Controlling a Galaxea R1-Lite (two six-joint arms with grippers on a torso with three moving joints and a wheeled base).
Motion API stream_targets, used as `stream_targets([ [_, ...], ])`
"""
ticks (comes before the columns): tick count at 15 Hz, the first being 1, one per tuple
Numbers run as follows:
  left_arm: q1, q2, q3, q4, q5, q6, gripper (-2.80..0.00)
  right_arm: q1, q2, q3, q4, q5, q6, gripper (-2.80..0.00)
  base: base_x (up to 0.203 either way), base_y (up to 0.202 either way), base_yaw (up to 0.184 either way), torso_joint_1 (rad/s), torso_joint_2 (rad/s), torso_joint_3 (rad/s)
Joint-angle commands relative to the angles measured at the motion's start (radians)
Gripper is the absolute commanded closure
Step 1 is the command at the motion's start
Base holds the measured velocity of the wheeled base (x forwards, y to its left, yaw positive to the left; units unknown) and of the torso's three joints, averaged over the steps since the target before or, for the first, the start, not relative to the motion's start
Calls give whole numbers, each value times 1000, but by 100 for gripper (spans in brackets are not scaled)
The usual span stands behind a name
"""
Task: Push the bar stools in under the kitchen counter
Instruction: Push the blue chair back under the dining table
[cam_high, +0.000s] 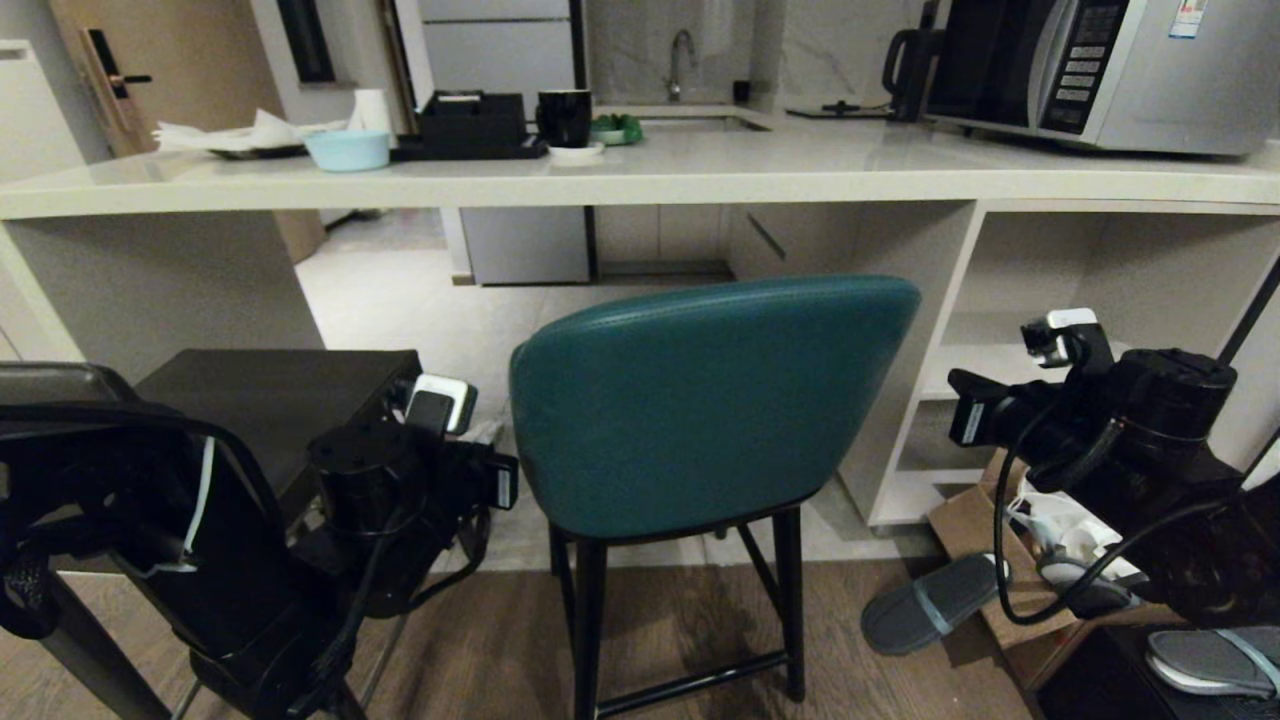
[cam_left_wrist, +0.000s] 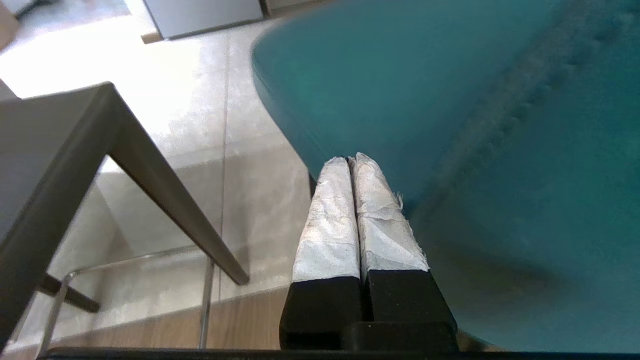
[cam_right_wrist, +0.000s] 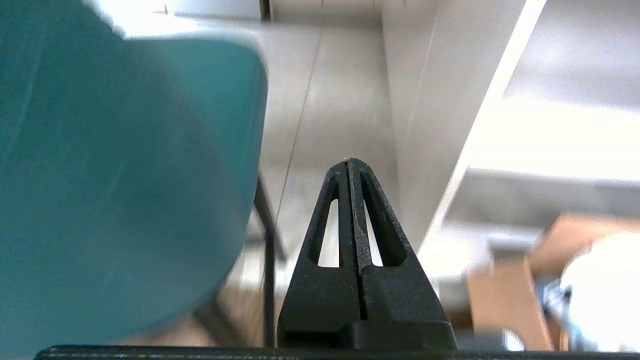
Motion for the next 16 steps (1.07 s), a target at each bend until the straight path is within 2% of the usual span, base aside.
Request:
stream_targets([
  [1,-8,5,-9,-42,1,2,0,-24,68,-120,-6,29,-1,0,0,0,0,0,0,0],
  [4,-9,9,-16,-45,5,0,0,-13,162,-300,24,78,-2,0,0,0,0,0,0,0],
  [7,-7,20,-24,-67,51,-3,0,23,257,-427,73,135,-2,0,0,0,0,0,0,0],
  [12,21,94,-94,-67,100,2,0,83,238,-394,79,157,-1,0,0,0,0,0,0,0],
  [16,-9,91,-150,-17,114,11,0,111,226,-326,42,155,-5,0,0,0,0,0,0,0],
])
